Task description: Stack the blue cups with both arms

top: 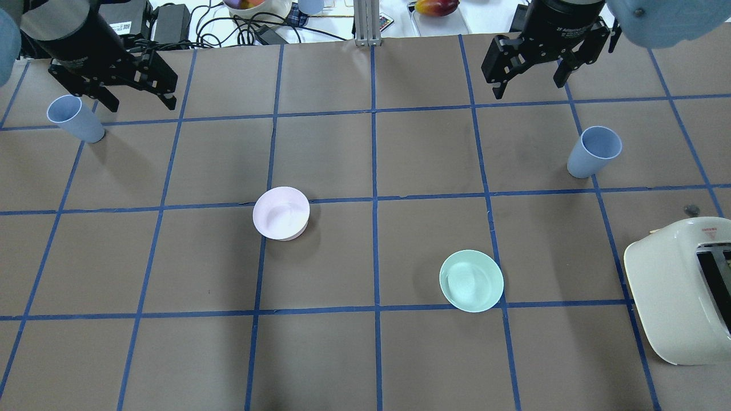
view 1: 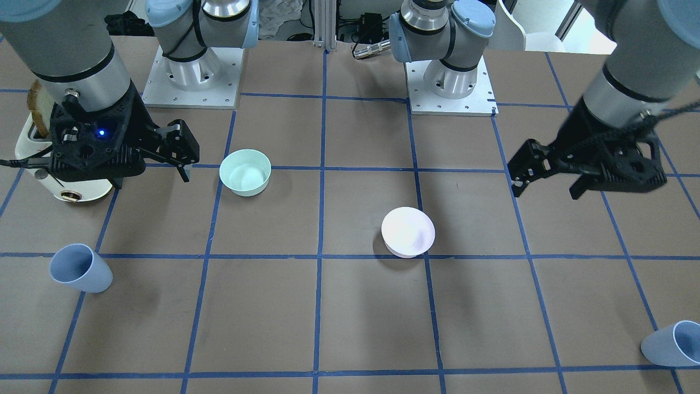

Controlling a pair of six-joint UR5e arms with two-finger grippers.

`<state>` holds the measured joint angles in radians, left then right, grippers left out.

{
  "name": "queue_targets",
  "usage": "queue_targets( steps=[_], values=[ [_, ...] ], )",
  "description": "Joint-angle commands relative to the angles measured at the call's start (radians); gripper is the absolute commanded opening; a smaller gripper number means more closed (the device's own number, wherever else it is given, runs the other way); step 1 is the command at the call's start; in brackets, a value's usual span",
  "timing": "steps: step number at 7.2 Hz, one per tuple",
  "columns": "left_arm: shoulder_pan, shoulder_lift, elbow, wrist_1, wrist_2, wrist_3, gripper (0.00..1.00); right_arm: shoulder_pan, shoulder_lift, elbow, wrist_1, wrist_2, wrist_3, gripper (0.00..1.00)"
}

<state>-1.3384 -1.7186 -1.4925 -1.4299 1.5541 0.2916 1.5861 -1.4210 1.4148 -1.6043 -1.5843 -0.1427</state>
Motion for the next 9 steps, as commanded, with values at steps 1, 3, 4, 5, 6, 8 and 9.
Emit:
queue_targets(
  steps=[1,3,4,5,6,8,9],
  values=[
    [0.166,-0.169,0.023,0.165,0.008,0.222,1.00,-0.001,0.001,0.001,0.000,-0.002,0.000,1.00],
    [0.257,-0.318,0.096,0.227,0.014,0.376,1.00,-0.040,0.013,-0.002,-0.002,0.001,-0.020,1.00],
    [0.312,-0.394,0.141,0.288,0.050,0.459,1.00,-0.096,0.022,-0.002,0.001,0.003,-0.058,1.00],
    [0.326,-0.445,0.182,0.328,0.046,0.524,1.00,-0.151,0.051,-0.016,0.001,0.004,-0.102,1.00],
    [0.326,-0.478,0.214,0.332,0.044,0.535,0.97,-0.185,0.066,-0.016,-0.008,0.004,-0.151,1.00],
    [0.324,-0.518,0.247,0.344,0.034,0.531,0.97,-0.240,0.108,-0.013,-0.060,-0.002,-0.227,1.00],
    [0.324,-0.529,0.247,0.353,-0.004,0.534,0.90,-0.283,0.132,-0.017,-0.071,-0.002,-0.256,1.00]
  ],
)
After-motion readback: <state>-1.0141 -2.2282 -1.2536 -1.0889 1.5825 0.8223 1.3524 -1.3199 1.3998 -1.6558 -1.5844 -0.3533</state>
